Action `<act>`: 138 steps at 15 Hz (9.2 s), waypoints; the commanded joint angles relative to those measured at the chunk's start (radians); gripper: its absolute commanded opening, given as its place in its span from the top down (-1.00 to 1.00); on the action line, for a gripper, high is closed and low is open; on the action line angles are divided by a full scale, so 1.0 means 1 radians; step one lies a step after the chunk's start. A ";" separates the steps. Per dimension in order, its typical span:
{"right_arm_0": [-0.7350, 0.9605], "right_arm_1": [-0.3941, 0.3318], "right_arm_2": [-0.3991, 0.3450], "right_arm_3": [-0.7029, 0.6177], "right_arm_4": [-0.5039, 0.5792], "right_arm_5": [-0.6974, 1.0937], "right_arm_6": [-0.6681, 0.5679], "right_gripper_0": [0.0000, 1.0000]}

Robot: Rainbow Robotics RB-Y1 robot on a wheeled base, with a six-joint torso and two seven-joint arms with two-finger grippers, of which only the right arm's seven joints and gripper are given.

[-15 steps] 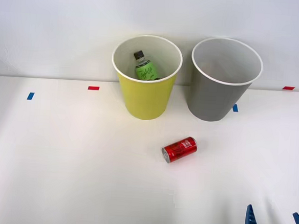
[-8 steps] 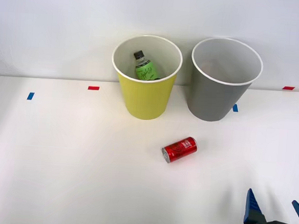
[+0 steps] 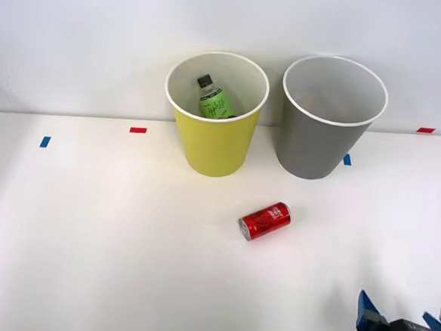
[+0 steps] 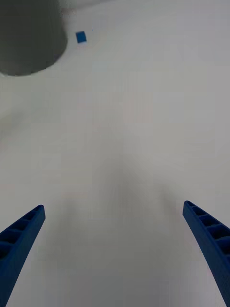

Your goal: Put cans in the gray bin, plastic bottles in the light green bin

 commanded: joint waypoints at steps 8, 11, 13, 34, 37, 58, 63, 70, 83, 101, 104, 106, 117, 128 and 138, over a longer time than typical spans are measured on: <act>-0.523 -0.180 0.175 -0.057 -0.171 0.621 -0.556 -1.00; -0.695 -0.150 0.175 -0.035 -0.274 0.675 -0.648 -1.00; -0.773 -0.150 0.177 0.020 -0.368 0.675 -0.770 -1.00; -1.326 0.051 0.175 0.622 -0.719 0.850 -1.024 -0.98; -1.343 0.062 0.177 0.675 -0.701 0.850 -1.011 -0.98; -1.396 0.162 0.213 0.875 -0.507 0.850 -0.950 1.00; -1.307 0.099 0.246 0.606 -0.455 0.850 -0.793 1.00; -1.114 0.067 0.264 0.356 -0.200 0.804 -0.447 1.00; -0.720 0.041 0.269 0.270 0.387 0.103 -0.246 1.00; -0.770 0.027 0.009 0.241 0.349 -0.563 -0.421 1.00; -0.875 0.034 -0.009 0.307 0.333 -0.563 -0.418 1.00; -0.941 0.045 -0.031 0.381 0.333 -0.563 -0.418 1.00; -1.197 0.068 -0.097 0.751 0.409 -0.563 -0.399 1.00; -1.226 0.057 -0.073 0.806 0.491 -0.563 -0.402 -1.00; -1.237 0.057 -0.057 0.806 0.501 -0.563 -0.393 -1.00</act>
